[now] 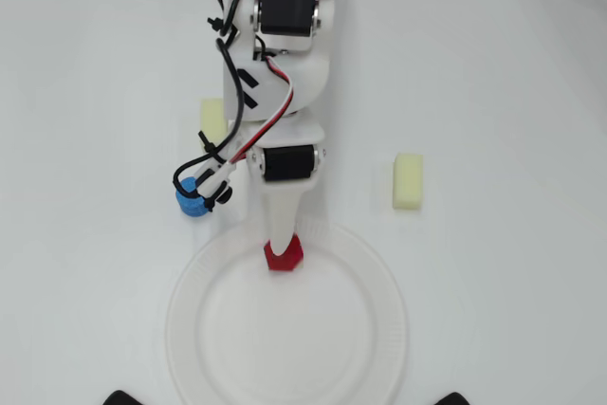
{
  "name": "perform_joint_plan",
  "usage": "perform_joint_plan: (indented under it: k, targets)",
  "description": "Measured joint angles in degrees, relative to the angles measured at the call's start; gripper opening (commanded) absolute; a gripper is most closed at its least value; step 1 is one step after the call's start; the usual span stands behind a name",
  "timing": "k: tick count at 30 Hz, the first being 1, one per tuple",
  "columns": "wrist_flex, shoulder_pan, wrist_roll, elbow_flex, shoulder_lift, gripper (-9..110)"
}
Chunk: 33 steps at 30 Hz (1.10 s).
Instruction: Grasp a red block and put it in the dish.
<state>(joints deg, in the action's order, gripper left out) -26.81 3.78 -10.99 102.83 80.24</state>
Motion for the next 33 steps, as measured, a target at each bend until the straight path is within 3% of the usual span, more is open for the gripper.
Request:
perform_joint_plan:
  k: [9, 16, 22, 33]
  targets:
    - [-0.4, -0.5, 0.0, 2.1, 3.3, 25]
    - [-9.7, -0.6, 0.0, 5.0, 15.3, 31]
    - [-23.9, 0.4, -0.5, 10.7, 32.8, 35]
    - [-35.2, 2.3, -0.4, 40.4, 76.0, 33]
